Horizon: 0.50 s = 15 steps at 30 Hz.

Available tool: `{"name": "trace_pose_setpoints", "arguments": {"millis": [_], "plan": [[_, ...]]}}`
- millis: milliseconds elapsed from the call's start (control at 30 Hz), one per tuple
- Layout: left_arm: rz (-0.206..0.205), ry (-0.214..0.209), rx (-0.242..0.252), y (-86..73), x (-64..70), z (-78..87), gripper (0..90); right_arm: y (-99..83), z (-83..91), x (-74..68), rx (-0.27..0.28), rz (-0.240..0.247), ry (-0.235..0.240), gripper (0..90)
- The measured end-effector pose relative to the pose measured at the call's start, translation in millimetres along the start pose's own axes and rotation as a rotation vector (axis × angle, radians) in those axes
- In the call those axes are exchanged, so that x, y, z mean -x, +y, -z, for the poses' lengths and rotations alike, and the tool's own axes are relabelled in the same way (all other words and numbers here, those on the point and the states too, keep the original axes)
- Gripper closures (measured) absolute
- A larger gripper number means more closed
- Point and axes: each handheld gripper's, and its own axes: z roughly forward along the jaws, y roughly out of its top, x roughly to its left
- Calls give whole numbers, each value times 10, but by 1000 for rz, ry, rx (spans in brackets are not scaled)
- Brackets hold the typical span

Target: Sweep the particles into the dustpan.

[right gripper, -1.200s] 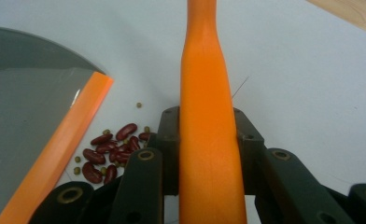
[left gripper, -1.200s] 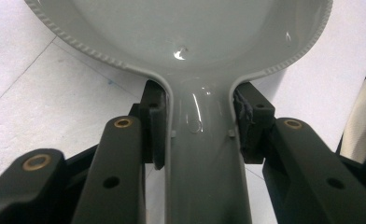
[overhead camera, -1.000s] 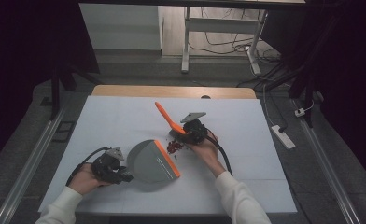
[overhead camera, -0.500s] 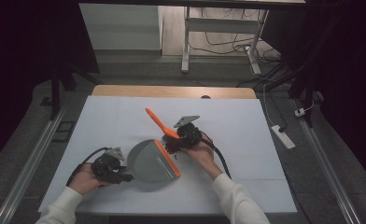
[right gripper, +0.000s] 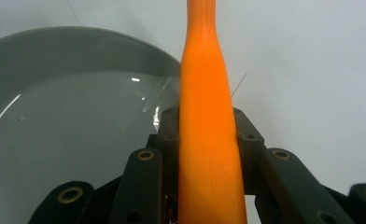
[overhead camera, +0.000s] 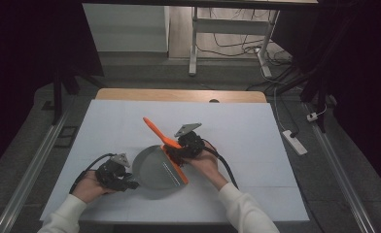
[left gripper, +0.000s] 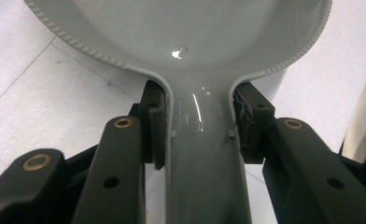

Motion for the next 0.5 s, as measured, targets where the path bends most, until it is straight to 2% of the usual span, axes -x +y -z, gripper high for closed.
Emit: {"name": "trace_pose_setpoints", "arguments": {"millis": [33,133,233,333,400,467,500], "plan": [[0,0,0,0,-1,-1,619,6,4,-14,2,6,2,700],[0,1,0,1,2,-1,619,37,19,-76,25,-16,56,700],[0,2,-1,1,1,-3,618,58,17,-129,25,2,83,700],[-1,4,0,1,1,-6,618,104,74,-186,56,-19,150,700],[-2,4,0,-1,1,-7,618,113,105,-180,66,-12,139,700],[-6,3,-3,-1,-2,-6,618,115,221,-100,93,-21,83,700],[-6,2,-3,-2,-2,-7,618,115,221,-100,93,-21,83,700]]}}
